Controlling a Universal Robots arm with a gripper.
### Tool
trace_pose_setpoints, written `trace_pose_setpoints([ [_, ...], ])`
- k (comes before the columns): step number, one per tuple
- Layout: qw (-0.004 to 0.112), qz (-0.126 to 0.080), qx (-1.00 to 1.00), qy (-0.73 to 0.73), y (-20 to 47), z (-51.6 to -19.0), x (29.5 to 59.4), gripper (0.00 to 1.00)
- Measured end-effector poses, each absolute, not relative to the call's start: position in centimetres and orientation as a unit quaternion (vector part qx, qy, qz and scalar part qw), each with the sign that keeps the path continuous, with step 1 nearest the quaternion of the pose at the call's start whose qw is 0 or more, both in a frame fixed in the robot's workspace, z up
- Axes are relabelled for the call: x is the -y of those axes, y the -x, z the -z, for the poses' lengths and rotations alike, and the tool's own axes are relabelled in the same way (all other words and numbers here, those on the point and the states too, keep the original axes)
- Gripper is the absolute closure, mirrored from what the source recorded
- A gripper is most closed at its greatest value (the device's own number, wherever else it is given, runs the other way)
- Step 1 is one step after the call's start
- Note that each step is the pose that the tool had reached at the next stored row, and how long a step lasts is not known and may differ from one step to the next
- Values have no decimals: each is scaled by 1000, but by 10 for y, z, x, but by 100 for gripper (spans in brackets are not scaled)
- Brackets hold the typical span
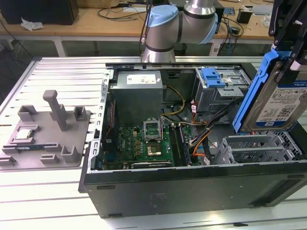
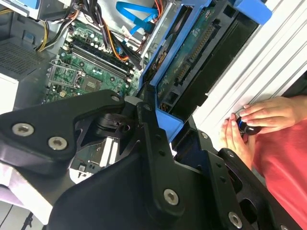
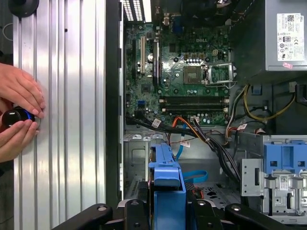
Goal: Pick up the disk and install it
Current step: 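Insert the disk into the insertion slot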
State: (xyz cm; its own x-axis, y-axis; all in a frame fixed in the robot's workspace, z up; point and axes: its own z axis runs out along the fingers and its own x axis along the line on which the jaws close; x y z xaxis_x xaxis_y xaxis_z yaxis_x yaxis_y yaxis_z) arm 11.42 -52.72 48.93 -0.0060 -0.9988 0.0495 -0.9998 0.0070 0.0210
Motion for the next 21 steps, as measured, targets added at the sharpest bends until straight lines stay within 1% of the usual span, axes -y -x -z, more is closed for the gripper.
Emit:
trace_pose_setpoints([
  [21,24,-10,709,-705,-114,-475,527,64],
])
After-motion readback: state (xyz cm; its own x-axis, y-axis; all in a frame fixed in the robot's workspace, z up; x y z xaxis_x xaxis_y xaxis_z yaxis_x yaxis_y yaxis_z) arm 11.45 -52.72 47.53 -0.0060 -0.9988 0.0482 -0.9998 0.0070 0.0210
